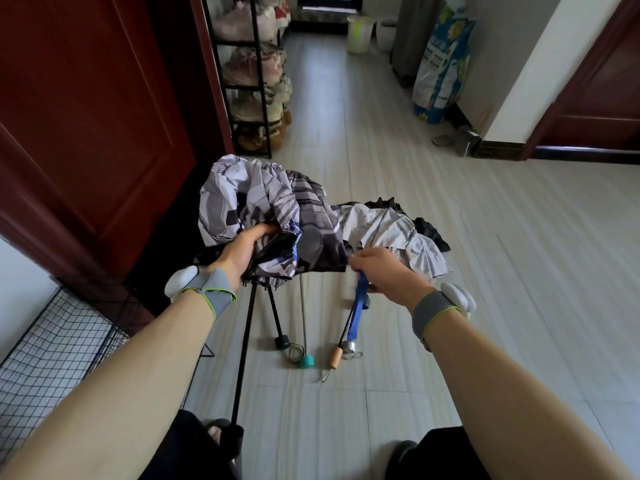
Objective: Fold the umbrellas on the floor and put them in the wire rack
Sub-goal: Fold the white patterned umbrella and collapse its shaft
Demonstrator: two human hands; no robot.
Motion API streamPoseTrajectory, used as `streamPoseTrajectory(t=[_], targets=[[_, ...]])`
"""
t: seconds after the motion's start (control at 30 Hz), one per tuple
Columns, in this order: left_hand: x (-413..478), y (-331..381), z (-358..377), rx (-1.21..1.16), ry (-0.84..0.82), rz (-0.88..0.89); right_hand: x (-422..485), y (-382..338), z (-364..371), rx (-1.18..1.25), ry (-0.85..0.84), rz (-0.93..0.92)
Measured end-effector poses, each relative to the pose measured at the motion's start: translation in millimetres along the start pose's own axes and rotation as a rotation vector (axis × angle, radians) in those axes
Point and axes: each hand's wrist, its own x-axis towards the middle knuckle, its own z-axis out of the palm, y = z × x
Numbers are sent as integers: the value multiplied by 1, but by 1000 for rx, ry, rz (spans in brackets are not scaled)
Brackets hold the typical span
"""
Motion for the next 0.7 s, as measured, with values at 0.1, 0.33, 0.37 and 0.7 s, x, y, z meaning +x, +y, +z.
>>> streamPoseTrajectory(t=[0.1,0.33,0.37,0.7], targets=[[7,-4,-1,109,106,-46,2,4,2,-286,205,-184],[-10,7,4,164,212,-34,-6,-2,0,-221,409,-391],[-11,7,4,165,209,-33,-7,-1,-1,-213,401,-397],[-34,20,12,220,313,-21,-6,-1,7,-471,353,-447]])
